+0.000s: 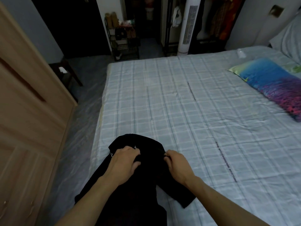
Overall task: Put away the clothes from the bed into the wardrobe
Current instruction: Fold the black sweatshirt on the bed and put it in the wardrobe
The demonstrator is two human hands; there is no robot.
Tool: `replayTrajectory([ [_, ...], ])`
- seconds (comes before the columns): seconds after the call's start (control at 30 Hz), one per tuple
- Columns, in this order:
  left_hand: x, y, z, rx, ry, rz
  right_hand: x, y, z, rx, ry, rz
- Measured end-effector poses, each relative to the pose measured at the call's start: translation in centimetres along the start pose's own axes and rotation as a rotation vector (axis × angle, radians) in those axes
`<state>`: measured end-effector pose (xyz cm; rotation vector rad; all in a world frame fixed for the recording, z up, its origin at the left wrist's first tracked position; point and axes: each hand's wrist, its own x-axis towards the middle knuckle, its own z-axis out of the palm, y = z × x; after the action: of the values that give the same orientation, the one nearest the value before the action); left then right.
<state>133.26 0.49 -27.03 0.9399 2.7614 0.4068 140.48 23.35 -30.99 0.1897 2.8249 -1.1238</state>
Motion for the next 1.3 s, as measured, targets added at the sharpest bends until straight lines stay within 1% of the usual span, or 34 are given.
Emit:
replayTrajectory([
  [0.07, -0.2, 1.2, -1.8, -0.023, 0.103, 0.022, -1.0, -1.2, -1.6, 0.05, 0.077, -0.008],
  [0.2, -1.0, 4.3, -5.9, -0.118, 0.289, 0.118, -3.6, -3.8, -5.5, 0.112, 0.225, -0.026],
  [0.43, -3.5, 10.1, -11.3, -0.154, 0.455, 0.277, -10.7, -7.9, -12.4, 0.131, 0.459, -0.084],
  [0.57, -5.8, 13.8, -13.1, -0.17, 0.511, 0.37, -15.3, -8.9, -14.8, 0.11, 0.576, -0.127],
  [0.73, -9.5, 17.3, -14.6, -0.108, 0.584, 0.407, -19.2, -10.2, -17.2, 0.16, 0.679, -0.17],
  [0.83, -11.3, 18.9, -15.5, -0.098, 0.582, 0.378, -21.2, -10.9, -18.2, 0.197, 0.716, -0.213],
  [0.9, -12.1, 20.6, -16.0, -0.092, 0.545, 0.363, -22.8, -10.8, -19.0, 0.229, 0.73, -0.23],
  [1.0, -13.7, 24.8, -16.5, -0.019, 0.398, 0.366, -25.8, -9.6, -20.7, 0.273, 0.751, -0.24],
  [1.07, -14.8, 28.6, -16.2, 0.065, 0.282, 0.356, -27.9, -8.4, -22.2, 0.288, 0.755, -0.243],
  [1.1, -15.3, 30.7, -15.7, 0.085, 0.253, 0.346, -29.1, -7.7, -23.0, 0.293, 0.751, -0.246],
  [1.13, -15.8, 33.0, -15.2, 0.085, 0.253, 0.333, -30.2, -7.0, -23.8, 0.3, 0.746, -0.251],
  [1.2, -16.7, 37.3, -14.1, 0.094, 0.307, 0.318, -32.7, -5.7, -25.2, 0.314, 0.733, -0.272],
  [1.3, -17.4, 42.4, -12.8, 0.281, 0.415, 0.323, -36.1, -3.7, -26.9, 0.351, 0.715, -0.316],
])
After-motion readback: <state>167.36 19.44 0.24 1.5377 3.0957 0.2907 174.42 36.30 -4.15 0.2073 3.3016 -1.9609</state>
